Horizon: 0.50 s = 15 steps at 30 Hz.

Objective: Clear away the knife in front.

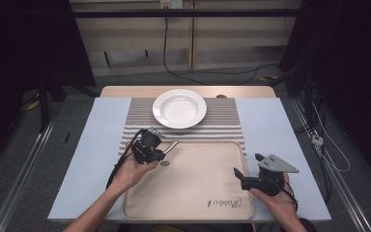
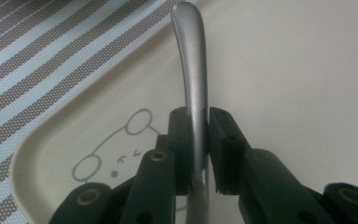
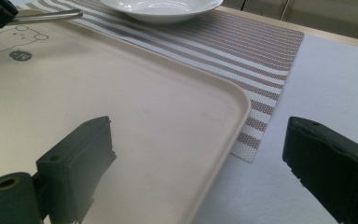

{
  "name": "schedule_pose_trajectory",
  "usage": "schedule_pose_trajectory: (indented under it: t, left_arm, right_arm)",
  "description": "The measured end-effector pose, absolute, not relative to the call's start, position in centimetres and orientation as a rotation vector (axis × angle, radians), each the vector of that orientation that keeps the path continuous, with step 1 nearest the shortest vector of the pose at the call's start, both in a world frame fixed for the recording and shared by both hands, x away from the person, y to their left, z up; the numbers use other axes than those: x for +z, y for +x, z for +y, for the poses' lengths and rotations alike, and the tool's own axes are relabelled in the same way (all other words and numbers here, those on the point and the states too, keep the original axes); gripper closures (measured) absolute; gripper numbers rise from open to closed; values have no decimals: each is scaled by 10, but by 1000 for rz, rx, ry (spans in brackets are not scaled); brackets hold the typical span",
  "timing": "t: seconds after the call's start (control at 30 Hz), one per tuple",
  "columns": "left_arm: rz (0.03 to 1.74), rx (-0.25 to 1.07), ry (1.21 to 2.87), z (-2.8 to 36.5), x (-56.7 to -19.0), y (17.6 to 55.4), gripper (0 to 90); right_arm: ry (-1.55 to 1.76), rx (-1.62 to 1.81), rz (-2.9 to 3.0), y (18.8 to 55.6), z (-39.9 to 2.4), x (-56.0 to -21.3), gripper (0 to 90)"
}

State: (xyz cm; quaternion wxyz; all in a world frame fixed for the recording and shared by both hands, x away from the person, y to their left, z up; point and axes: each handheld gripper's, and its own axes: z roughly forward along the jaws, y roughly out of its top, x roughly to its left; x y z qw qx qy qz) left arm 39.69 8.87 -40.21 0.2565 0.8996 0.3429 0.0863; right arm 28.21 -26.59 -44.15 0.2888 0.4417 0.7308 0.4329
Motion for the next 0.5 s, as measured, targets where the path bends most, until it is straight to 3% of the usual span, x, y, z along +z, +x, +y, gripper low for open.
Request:
schedule_pose_trajectory:
  t: [0.5]
  left_arm:
    - [951,190,2479,81,-421,398,796]
  right_arm:
    - [1177,1163,1958,282,-266,-442,88]
